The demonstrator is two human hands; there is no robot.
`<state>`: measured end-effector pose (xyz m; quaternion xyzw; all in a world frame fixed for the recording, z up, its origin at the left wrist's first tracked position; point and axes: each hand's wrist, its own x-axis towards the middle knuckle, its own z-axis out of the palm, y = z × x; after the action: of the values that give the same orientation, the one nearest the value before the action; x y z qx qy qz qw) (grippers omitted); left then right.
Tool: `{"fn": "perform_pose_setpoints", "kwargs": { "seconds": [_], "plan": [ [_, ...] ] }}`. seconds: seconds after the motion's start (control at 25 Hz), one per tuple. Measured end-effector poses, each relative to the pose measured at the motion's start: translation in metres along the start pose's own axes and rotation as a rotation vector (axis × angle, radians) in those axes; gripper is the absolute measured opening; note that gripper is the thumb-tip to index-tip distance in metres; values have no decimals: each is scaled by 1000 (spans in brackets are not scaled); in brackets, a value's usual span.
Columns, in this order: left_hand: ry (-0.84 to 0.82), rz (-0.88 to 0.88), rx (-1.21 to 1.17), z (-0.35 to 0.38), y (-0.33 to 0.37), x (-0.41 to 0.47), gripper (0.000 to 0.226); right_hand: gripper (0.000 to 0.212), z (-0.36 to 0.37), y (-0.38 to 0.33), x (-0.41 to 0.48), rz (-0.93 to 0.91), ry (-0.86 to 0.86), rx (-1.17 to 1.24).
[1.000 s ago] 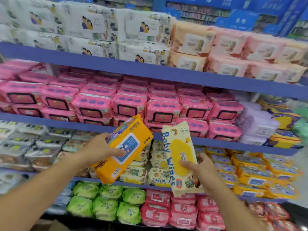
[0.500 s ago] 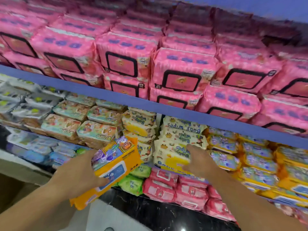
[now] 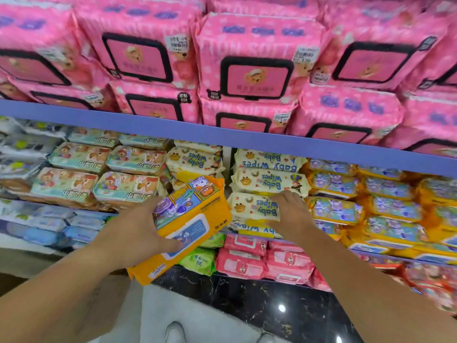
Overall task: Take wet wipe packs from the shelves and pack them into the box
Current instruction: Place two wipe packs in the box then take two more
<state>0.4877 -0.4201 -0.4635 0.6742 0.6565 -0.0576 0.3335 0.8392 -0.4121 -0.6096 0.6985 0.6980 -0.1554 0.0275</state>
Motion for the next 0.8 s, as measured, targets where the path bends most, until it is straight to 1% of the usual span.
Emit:
{"fn": "perform_pose_setpoints", "kwargs": {
  "seconds": [0.04,0.08,0.16,0.24,0.28,0.32,0.36,0.44,0.56,0.6,0.64,0.72,0.76,0.8],
  "plan": [
    [-8,34,6,-6,9,1,100,66,-13,-8,-6,51,25,136],
    [-10,66,14,-13,19,1,98,62,-26,-17,-15,114,60,326],
    [-44,126,14,-31,39,-6,98,58,-63,-40,-44,239,77,795],
    [-104,208,56,-50,59,-13,106,58,-98,-62,-75,314,20,1270],
    [-146,243,82,-59,69,-18,112,60,-113,-70,-88,313,-28,1433],
    [-191,283,102,-67,80,-21,116,62,-124,-76,-101,286,-62,1522],
    [-237,329,132,-76,94,-25,117,61,-137,-79,-115,259,-65,1562],
    [-292,446,219,-93,127,-35,114,50,-168,-81,-145,272,-24,1573],
    [-391,575,286,-106,184,-57,116,30,-199,-68,-196,333,160,1649],
    [-396,609,294,-107,198,-63,114,31,-205,-61,-211,350,227,1691],
    [-379,632,291,-105,205,-67,115,36,-209,-54,-223,361,280,1721],
    [-286,664,240,-99,220,-75,127,43,-212,-31,-249,391,389,1768],
    [-227,658,196,-93,225,-80,133,44,-212,-17,-260,407,426,1803],
    [-175,629,139,-82,229,-80,135,45,-210,-1,-269,430,462,1839]
  ]
}}
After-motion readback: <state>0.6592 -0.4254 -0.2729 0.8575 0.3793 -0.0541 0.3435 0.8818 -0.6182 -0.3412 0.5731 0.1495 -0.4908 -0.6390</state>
